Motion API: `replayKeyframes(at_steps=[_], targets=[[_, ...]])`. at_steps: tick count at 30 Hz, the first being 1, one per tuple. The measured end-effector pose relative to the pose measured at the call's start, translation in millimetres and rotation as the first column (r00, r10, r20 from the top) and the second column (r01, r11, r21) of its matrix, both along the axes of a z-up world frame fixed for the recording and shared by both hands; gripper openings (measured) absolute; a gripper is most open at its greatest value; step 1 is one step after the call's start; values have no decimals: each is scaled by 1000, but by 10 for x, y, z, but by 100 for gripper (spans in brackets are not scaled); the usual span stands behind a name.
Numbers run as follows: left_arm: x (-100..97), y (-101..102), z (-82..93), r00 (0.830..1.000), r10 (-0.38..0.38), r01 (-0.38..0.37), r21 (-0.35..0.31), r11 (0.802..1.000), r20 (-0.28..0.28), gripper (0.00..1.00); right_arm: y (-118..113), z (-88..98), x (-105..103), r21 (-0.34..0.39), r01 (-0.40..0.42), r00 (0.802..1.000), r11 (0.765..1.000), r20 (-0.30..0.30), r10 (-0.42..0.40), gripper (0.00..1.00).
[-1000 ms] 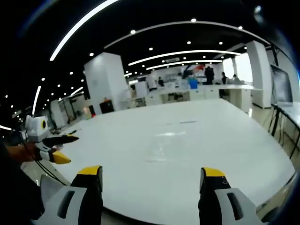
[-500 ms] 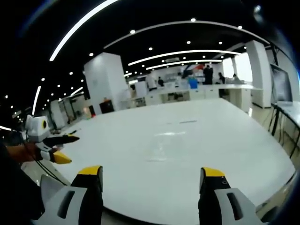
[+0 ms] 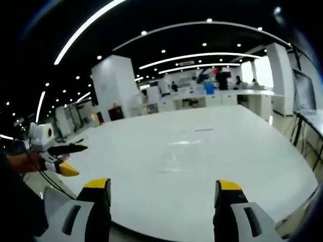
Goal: Open the resealable bag by pulling the two sides of the seal apart until the entire bag opening is separated and visibly accessible.
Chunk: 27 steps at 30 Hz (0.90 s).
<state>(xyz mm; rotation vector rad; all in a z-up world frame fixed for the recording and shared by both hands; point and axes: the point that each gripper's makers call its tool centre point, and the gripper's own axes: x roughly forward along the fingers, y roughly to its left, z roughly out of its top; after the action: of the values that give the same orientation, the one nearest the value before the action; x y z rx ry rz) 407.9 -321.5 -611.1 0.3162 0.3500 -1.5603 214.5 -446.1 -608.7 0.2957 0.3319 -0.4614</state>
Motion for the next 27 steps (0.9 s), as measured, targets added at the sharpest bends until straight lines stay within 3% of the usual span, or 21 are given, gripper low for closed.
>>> replayKeyframes(at_steps=[19,27], targets=[[-24,-206,-79,997,-61,59,30,998,51,92,-28,-73,-14,22,1,1000,1000,-16,-1,82],[-35,-396,-123,991,-109,106,41,994,76,92,-50,-100,1,30,-5,1000,1000,-26,6,82]])
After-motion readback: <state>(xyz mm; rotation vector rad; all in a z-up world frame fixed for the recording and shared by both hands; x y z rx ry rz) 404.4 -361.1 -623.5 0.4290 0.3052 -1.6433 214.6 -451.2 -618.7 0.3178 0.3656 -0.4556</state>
